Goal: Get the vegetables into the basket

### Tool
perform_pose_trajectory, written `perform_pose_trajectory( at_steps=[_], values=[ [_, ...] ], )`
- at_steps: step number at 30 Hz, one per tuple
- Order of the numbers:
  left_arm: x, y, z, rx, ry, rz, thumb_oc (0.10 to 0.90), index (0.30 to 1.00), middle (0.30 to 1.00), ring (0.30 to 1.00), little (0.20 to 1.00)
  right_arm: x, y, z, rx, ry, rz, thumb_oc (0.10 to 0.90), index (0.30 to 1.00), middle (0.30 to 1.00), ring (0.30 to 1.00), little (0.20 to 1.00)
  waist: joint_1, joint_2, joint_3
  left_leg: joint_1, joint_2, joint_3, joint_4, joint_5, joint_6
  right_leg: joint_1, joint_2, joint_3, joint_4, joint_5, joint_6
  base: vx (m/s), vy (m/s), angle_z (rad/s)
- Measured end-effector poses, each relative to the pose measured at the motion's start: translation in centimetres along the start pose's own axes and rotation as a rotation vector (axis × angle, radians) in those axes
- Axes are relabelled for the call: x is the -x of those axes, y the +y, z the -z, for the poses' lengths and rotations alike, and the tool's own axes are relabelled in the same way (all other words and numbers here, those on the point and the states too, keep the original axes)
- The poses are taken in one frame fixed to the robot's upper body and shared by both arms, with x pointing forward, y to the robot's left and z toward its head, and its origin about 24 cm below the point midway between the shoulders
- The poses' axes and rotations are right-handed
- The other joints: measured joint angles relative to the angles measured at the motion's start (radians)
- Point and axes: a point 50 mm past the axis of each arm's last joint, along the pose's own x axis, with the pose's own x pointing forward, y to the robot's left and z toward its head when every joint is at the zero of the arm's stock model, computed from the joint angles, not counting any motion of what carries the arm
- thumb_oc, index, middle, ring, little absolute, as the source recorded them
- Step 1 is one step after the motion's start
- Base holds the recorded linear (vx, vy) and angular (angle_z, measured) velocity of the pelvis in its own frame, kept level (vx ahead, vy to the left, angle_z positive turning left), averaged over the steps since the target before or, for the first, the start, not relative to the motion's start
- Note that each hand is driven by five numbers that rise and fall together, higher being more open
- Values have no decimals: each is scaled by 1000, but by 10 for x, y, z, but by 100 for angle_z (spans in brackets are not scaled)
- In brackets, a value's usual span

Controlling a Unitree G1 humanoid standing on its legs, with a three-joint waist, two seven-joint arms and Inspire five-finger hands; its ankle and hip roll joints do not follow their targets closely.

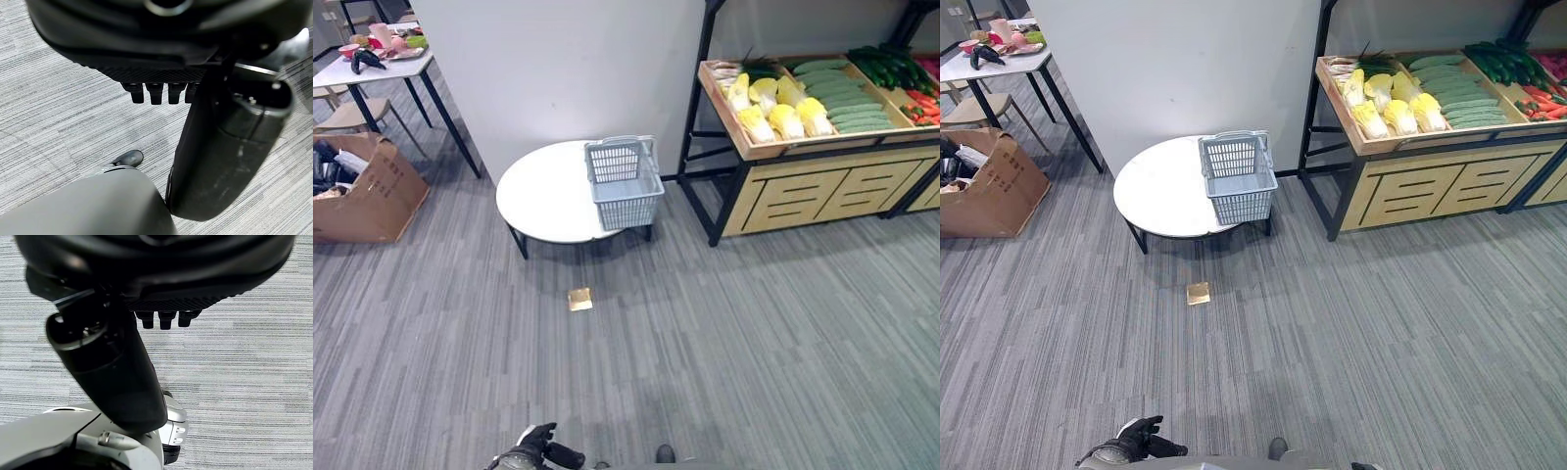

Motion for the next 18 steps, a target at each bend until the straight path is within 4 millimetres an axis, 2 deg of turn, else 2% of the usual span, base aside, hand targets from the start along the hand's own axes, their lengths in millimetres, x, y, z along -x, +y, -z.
perform_pose_trajectory(
  at_steps=[18],
  values=[
    [1,-1,8,21,22,3,900,1000,1000,1000,1000,0,1,3,21,13,-4,900,1000,1000,1000,1000,0,1,-25,1,0,-6,0,0,0,2,0,-2,0,3,-4,0,0,0]
  ],
)
